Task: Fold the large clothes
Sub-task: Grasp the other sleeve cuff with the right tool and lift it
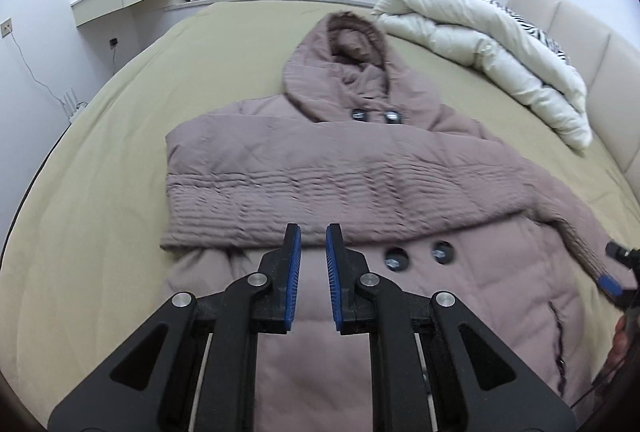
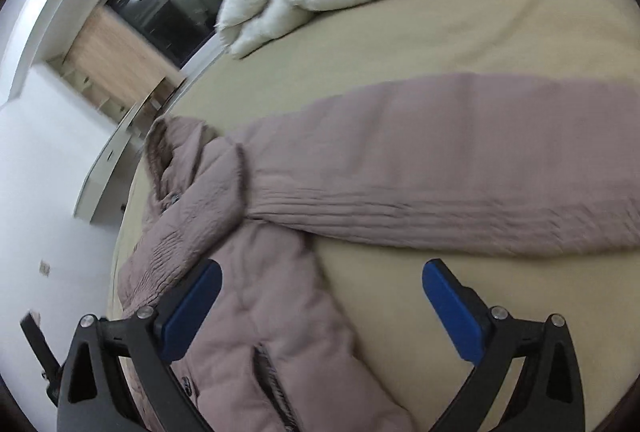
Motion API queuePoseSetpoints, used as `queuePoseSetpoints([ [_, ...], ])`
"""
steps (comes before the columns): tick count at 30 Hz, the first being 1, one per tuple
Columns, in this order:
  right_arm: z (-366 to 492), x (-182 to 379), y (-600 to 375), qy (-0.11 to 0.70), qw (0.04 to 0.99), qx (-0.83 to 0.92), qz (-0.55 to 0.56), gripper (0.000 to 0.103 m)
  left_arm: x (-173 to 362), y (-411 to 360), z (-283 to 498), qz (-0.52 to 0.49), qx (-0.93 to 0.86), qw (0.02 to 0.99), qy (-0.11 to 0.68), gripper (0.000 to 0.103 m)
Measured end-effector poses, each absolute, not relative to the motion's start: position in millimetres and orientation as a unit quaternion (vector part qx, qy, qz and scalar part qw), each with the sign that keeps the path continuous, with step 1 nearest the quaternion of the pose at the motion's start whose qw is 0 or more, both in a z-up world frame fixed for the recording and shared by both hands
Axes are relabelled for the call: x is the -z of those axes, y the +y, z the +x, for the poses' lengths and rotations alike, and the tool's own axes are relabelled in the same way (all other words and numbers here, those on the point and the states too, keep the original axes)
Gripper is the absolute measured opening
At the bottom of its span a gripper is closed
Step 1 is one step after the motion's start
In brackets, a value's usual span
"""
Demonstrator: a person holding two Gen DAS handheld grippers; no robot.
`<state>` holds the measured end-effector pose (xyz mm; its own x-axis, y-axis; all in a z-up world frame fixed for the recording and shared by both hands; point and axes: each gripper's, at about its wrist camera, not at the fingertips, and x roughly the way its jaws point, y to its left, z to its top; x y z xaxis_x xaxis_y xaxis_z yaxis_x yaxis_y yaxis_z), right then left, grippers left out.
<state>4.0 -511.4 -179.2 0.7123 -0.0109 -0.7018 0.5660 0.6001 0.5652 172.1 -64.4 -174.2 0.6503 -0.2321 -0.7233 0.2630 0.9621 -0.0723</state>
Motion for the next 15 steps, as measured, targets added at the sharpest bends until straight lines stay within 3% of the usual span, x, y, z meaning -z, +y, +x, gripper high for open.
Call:
queuePoseSetpoints([
  [3, -75.1, 211.3, -550.3, 0.286, 0.764, 0.242, 0.525, 0.102, 159.4, -68.0, 132.1, 0.026, 0.140, 0.912, 0.384, 0.012],
  [5, -122.3, 228.2, -571.6, 0.216, 0.727, 0.253, 0.601, 0.086, 147.7, -72.6, 119.2, 0.030, 0.130, 0.922, 0.363, 0.012],
  [7, -151.0, 239.3, -589.5, 0.161, 0.692, 0.243, 0.660, 0.086, 131.4, -71.6, 102.2, 0.023, 0.124, 0.934, 0.335, 0.012],
  [11, -169.4, 236.5, -611.2, 0.108, 0.674, 0.280, 0.675, 0.086, 98.1, -70.3, 81.7, 0.007, 0.108, 0.948, 0.299, 0.012],
  [15, -175.9, 246.0, -627.6, 0.069, 0.645, 0.294, 0.702, 0.089, 83.8, -75.4, 86.9, -0.004, 0.136, 0.935, 0.328, 0.013],
])
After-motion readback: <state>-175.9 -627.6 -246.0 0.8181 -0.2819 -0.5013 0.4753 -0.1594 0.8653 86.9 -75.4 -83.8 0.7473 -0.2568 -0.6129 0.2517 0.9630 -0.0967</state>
